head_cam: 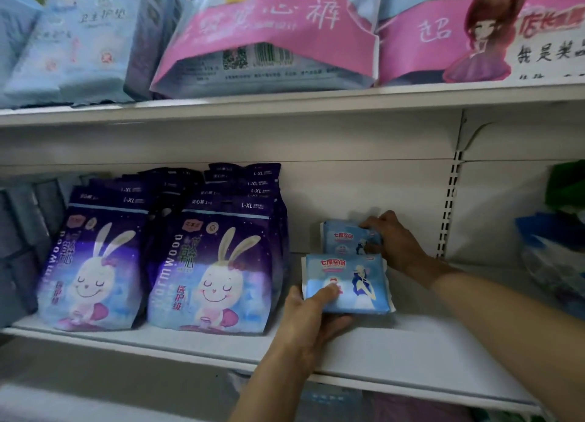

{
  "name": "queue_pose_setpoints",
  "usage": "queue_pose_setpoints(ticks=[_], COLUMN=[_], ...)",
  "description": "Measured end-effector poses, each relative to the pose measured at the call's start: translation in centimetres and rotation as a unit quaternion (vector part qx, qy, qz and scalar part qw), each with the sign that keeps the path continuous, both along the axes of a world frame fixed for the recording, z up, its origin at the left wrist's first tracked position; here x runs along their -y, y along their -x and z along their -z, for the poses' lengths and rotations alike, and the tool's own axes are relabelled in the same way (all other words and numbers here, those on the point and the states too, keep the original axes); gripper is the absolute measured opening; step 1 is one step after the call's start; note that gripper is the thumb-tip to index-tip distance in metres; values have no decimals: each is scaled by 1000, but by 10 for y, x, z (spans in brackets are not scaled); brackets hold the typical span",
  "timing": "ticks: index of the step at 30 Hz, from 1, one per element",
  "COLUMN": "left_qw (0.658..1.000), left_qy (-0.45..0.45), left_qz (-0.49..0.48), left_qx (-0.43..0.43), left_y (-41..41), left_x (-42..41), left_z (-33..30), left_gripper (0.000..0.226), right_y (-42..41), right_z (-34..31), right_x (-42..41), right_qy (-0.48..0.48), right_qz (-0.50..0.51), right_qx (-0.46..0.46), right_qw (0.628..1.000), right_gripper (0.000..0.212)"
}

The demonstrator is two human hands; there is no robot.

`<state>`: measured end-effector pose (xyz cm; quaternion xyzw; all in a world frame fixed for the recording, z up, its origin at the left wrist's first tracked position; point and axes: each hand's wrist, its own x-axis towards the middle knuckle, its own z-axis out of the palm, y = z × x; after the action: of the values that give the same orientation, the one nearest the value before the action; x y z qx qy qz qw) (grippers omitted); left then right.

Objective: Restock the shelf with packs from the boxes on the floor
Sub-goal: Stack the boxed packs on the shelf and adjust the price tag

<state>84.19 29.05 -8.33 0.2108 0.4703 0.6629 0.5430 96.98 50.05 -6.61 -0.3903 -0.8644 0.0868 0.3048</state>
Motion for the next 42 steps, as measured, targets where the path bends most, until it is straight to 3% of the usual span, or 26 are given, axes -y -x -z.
queue_pose_setpoints(ticks=[15,18,20,21,23,25,27,31,36,42], left_qw=[1000,1000,1000,1000,1000,1000,1000,999,990,979], left_qy=[-15,-14,-19,-20,-22,-23,-23,-32,-65,-64], left_qz=[-10,-8,-7,-8,-8,-8,-7,-9,-38,-25], left_qx=[23,24,23,22,18,15,9,-13,-122,-192], left_y=[9,10,11,11,10,9,9,8,8,12], left_x=[-7,-5,-5,-5,-6,-8,-10,-27,-56,-85], left_z=[3,4,5,6,6,6,6,8,6,-2], left_gripper=[31,32,34,35,37,37,37,40,42,39], right_y=[22,15,9,5,-2,-14,-22,-22,-7,3], right_z=[-5,-16,-20,-22,-26,-26,-19,-5,4,19], right_x=[-17,-4,12,23,42,58,67,67,51,32], right_qy=[-7,-62,-95,-69,100,295,398,362,304,228], right_qz=[19,53,66,58,-9,-64,-88,-73,-61,-45], right_qx=[58,106,28,-43,-160,-137,-87,-151,-266,-242], right_qw=[998,991,993,995,982,943,909,917,913,942], right_gripper=[45,56,55,50,57,72,69,59,46,41])
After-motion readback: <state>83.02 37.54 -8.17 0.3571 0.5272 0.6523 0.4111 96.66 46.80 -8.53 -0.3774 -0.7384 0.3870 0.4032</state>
